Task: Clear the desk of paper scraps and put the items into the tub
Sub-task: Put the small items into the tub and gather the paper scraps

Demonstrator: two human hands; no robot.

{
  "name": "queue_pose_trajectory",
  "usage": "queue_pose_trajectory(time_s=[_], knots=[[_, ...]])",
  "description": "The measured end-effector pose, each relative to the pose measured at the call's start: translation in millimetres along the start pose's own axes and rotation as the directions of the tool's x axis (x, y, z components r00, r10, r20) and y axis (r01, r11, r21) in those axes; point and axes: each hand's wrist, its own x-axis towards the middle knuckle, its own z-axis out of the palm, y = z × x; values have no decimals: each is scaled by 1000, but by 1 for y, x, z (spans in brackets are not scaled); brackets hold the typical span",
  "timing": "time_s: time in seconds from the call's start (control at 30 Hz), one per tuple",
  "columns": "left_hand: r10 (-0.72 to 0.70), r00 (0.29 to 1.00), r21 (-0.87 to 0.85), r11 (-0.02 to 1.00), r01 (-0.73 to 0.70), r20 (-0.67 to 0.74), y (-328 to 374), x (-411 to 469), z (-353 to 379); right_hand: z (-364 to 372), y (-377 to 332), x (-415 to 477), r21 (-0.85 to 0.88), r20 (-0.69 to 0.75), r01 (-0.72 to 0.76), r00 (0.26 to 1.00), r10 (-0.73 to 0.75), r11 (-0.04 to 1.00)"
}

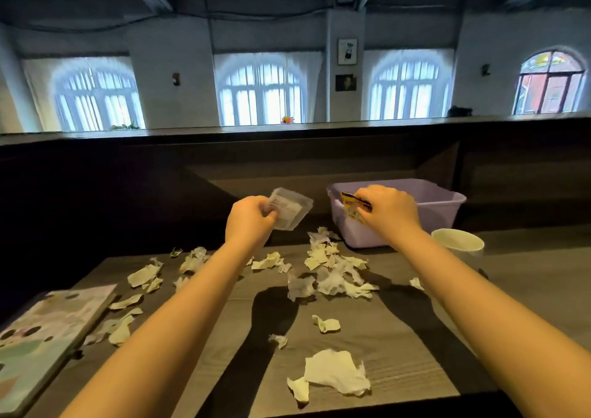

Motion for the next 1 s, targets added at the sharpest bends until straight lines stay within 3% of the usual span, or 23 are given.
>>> queue_pose_trajectory(time_s=[0.13,0.23,0.43,0.53,0.77,1.0], knots=[[185,983,216,961,-176,-22,27,26,19,-4,37,20,-15,-23,6,1000,-7,1000],[280,960,270,926,-262,-26,38,47,37,-1,60,36,-45,-29,0,1000,-2,999],[306,952,289,911,-296,12,50,67,77,21,91,58,-97,104,-163,980,172,982],[316,949,297,905,-306,16,55,73,93,39,100,60,-174,173,-164,966,194,971],[347,938,317,888,-334,16,64,80,115,62,105,52,83,430,-218,888,162,972],[410,912,375,841,-390,28,82,87,138,59,115,43,-2,415,-198,892,181,980]])
